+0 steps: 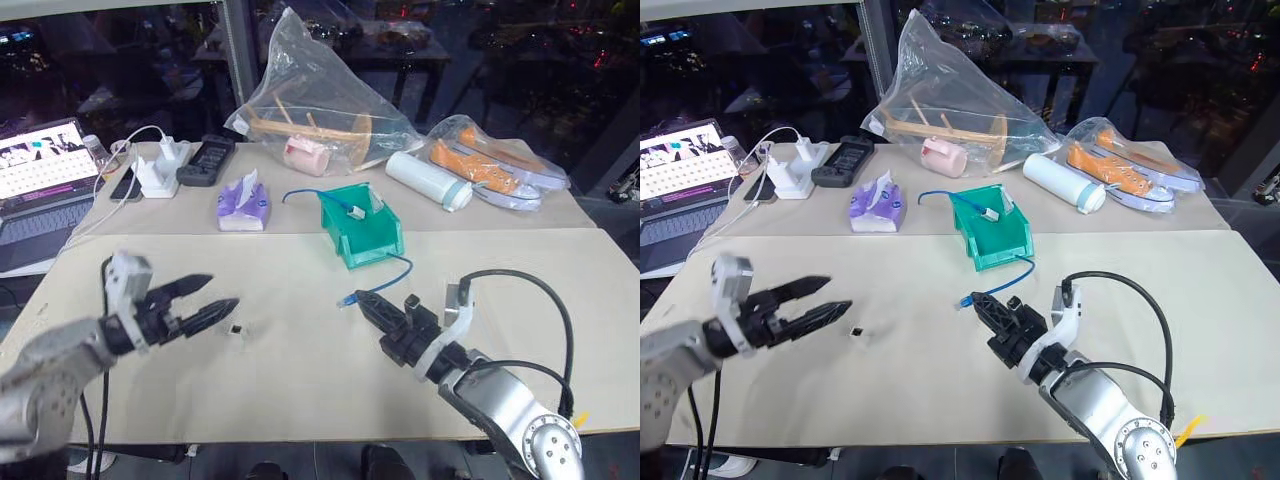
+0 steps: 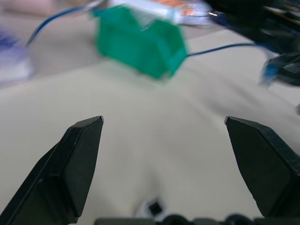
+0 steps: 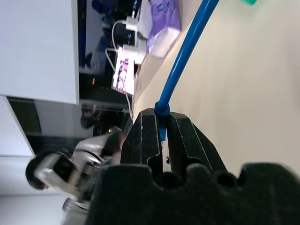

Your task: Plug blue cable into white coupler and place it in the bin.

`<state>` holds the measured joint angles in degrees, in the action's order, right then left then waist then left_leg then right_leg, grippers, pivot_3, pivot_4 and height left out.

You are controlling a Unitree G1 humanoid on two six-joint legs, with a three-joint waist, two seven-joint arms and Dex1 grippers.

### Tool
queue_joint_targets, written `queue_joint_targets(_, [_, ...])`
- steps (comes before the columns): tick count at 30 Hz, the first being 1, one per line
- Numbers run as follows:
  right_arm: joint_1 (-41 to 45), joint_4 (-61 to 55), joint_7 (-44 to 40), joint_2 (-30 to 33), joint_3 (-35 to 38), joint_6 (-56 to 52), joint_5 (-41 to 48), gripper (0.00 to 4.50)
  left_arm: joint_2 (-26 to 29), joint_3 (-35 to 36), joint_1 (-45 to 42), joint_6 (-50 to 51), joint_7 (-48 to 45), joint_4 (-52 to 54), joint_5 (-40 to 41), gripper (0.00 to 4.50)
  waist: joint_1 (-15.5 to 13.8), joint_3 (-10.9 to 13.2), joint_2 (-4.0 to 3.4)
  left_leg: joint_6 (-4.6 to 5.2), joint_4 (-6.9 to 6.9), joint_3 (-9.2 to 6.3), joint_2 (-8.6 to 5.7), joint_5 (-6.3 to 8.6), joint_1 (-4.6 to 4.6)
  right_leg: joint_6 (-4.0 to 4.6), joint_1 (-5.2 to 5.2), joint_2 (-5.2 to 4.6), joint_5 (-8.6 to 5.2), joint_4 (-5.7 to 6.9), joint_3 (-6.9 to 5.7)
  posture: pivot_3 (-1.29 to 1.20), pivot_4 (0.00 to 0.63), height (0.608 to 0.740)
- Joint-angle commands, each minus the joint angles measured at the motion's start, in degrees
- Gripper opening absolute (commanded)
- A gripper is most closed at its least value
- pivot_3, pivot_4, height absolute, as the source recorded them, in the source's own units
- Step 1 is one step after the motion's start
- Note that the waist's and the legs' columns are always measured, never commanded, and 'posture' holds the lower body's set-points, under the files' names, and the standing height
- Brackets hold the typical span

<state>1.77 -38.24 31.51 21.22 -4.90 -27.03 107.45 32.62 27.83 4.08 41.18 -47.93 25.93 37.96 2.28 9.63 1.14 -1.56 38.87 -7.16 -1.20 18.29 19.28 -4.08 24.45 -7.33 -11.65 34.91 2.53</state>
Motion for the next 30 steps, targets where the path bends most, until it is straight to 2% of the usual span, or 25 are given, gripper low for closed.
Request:
queue_joint_targets(1, [0.52, -1.26, -0.75, 0.43, 0.23, -0.44, 2.45, 0.0, -5.99, -2.0, 6.53, -7.38, 7.01, 6.91, -4.57, 4.48, -0.39, 0.0, 0.0, 0.0, 0.03, 0.0, 0.0, 0.0, 0.0, 0.0, -0.02, 0.0, 0.0, 0.02, 0.01, 0.0, 0.15, 0.74])
queue_joint_targets(5, [0.46, -1.54, -0.29, 0.5, 0.07, -0.11, 3.08, 0.0, -14.39, -9.47, 13.92, -16.57, 13.99, 7.47, -13.49, 4.48, -1.22, -0.04, 0.04, -0.01, 0.05, 0.04, 0.0, 0.0, -0.06, 0.02, -0.13, -0.01, 0.02, 0.03, 0.03, 0.0, 0.15, 0.74])
queue_joint_targets(7, [0.28, -1.79, -0.13, 0.61, 0.14, 0.02, 3.08, 0.0, -16.74, -13.35, 14.87, -17.19, 18.14, 6.44, -17.25, 4.48, -1.45, -0.06, 0.02, -0.01, 0.06, 0.04, 0.0, 0.0, -0.09, 0.04, -0.19, 0.0, 0.03, 0.04, 0.02, 0.0, 0.15, 0.74])
queue_joint_targets(17, [-0.29, -3.45, 0.77, 3.65, 2.3, 0.41, 2.95, 0.0, -22.55, -23.42, 7.35, -17.9, 29.03, -2.05, -25.22, 4.48, -1.37, -0.16, -0.01, 0.0, 0.07, 0.02, -0.02, 0.0, -0.07, 0.04, -0.21, 0.0, 0.03, 0.07, -0.01, 0.0, 0.15, 0.74])
queue_joint_targets(19, [-0.62, -3.91, 1.12, 4.15, 2.77, 0.64, 2.94, 0.0, -22.97, -23.93, 7.05, -18.36, 30.59, -3.85, -26.32, 3.96, -1.38, -0.21, -0.1, 0.01, 0.06, 0.02, -0.02, 0.0, -0.08, 0.04, -0.21, 0.0, 0.03, 0.06, -0.01, 0.0, 0.15, 0.74])
queue_joint_targets(20, [-0.8, -4.14, 1.3, 4.37, 2.96, 0.77, 2.95, 0.0, -22.46, -24.62, 7.07, -18.99, 30.61, -4.49, -27.3, 3.89, -1.43, -0.24, -0.14, 0.01, 0.06, 0.02, -0.01, 0.0, -0.08, 0.04, -0.22, 0.0, 0.03, 0.05, -0.01, 0.0, 0.15, 0.74])
queue_joint_targets(23, [-1.33, -4.79, 1.66, 4.75, 3.18, 1.15, 2.9, 0.0, -22.0, -25.06, 7.12, -20.02, 31.32, -5.08, -28.46, 2.94, -1.45, -0.28, -0.18, 0.01, 0.06, 0.02, -0.02, 0.0, -0.09, 0.04, -0.25, 0.0, 0.03, 0.06, -0.01, 0.0, 0.15, 0.74])
queue_joint_targets(24, [-1.49, -4.93, 1.71, 4.76, 3.2, 1.28, 2.75, 0.0, -21.58, -25.14, 7.05, -20.25, 31.11, -5.28, -28.56, 2.46, -1.45, -0.29, -0.2, 0.01, 0.06, 0.03, -0.02, 0.0, -0.1, 0.03, -0.27, 0.0, 0.03, 0.05, -0.01, 0.0, 0.15, 0.74])
queue_joint_targets(26, [-1.69, -5.09, 1.74, 4.65, 3.15, 1.55, 2.36, 0.0, -20.5, -25.65, 6.49, -20.61, 29.79, -5.9, -28.39, 1.85, -1.44, -0.32, -0.23, 0.01, 0.07, 0.03, -0.02, 0.0, -0.1, 0.03, -0.28, 0.0, 0.03, 0.04, -0.01, 0.0, 0.15, 0.74])
queue_joint_targets(28, [-1.86, -5.07, 1.59, 4.52, 3.12, 1.73, 1.95, 0.0, -19.32, -26.74, 5.15, -21.32, 27.75, -6.76, -28.21, 1.01, -1.45, -0.35, -0.28, 0.01, 0.06, 0.03, -0.02, 0.0, -0.1, 0.03, -0.27, 0.0, 0.02, 0.04, -0.01, 0.0, 0.15, 0.74])
queue_joint_targets(30, [-1.82, -4.47, 1.21, 4.62, 3.28, 1.68, 0.85, 0.0, -16.79, -30.09, 1.7, -21.17, 23.36, -7.61, -28.4, 0.68, -1.61, -0.36, -0.3, 0.01, 0.07, 0.02, -0.02, 0.0, -0.1, 0.03, -0.28, 0.0, 0.03, 0.05, -0.01, 0.0, 0.15, 0.74])
